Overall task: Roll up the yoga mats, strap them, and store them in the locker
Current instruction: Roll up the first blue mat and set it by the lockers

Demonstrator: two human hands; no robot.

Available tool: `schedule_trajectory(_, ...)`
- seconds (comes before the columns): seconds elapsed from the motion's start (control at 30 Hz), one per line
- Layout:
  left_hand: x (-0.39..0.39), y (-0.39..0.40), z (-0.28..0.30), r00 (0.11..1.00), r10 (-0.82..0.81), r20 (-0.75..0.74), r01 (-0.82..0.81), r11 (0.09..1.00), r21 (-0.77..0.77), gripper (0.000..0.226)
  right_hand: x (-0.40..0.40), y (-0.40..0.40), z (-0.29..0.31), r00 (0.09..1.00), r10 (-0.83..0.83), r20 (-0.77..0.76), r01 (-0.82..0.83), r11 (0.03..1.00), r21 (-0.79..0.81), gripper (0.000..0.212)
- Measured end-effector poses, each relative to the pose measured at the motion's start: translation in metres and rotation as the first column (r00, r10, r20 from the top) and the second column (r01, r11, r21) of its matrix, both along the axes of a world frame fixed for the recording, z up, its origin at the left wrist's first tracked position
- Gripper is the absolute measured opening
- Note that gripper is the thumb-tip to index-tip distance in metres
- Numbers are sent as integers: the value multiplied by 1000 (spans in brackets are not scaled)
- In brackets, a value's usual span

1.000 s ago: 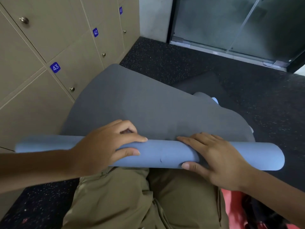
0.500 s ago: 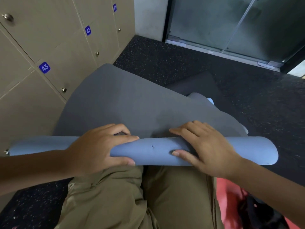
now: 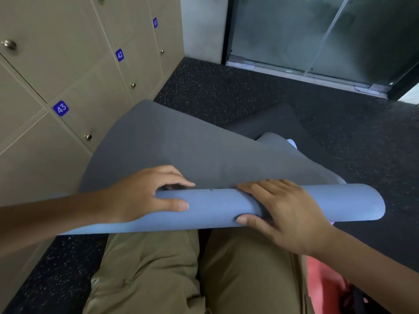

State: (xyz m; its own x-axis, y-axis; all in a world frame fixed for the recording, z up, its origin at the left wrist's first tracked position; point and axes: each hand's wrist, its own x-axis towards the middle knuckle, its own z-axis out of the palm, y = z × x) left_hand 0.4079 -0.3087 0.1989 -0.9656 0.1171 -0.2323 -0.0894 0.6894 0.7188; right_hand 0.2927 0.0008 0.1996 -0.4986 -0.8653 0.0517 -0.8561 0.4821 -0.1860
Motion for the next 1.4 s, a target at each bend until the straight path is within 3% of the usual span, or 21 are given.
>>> schedule_trajectory(0.1, 0, 3, 2, 980, 81, -180, -89, 995, -39, 43, -17, -10, 7, 992, -19, 121, 12, 998, 62, 68)
schedule_trajectory(0.2, 7, 16, -2, 914, 49, -403, -147, 965, -217, 38, -34, -19, 14, 966, -49, 255, 24, 995, 100, 67)
schedule_trajectory(0.33, 17, 28, -8, 873, -98, -478, -149, 879, -453, 72, -48, -25, 16, 943, -64, 327, 15, 988, 152, 64)
schedule_trajectory(0.43, 16, 25, -17, 863, -192, -468, -118, 824, -554, 91, -51, -28, 11, 970, -52, 236, 23, 992, 123, 69)
schedule_trajectory(0.6, -5, 14, -15, 916, -135, -377, -68, 876, -478, 74, -36, -24, -4, 982, -78, -171, 50, 986, -160, 48)
schedule_trajectory(0.67, -14, 9, -9, 958, -106, -268, -15, 911, -412, 65, -29, -21, -7, 953, -51, -300, -5, 983, -183, 42)
schedule_trajectory(0.73, -24, 4, -4, 980, -95, -174, 29, 936, -351, 64, -25, -18, -13, 941, -39, -335, -23, 984, -177, 48)
schedule_trajectory(0.87, -46, -7, 0, 998, -59, -2, 58, 974, -220, 64, -34, -17, -23, 967, -43, -250, 8, 991, -136, 74)
schedule_trajectory(1.0, -63, -17, 0, 994, -84, 70, 96, 975, -200, 63, -51, -25, -18, 990, -30, -139, 12, 992, -127, 70)
schedule_trajectory(1.07, -64, -19, 1, 999, -54, 1, 53, 985, -167, 63, -58, -29, -14, 997, -25, -78, 17, 995, -98, 70)
schedule_trajectory(1.13, -59, -20, -1, 984, -22, -174, -5, 988, -152, 63, -65, -34, -9, 1000, -30, 0, 30, 998, -61, 73)
schedule_trajectory(1.23, -44, -12, -8, 894, -43, -446, -97, 953, -287, 49, -78, -42, -2, 989, -60, 132, 60, 998, 7, 76)
schedule_trajectory(1.4, -31, -6, -29, 852, -145, -503, -169, 834, -526, 89, -100, -57, 2, 963, -74, 260, 44, 992, 121, 77)
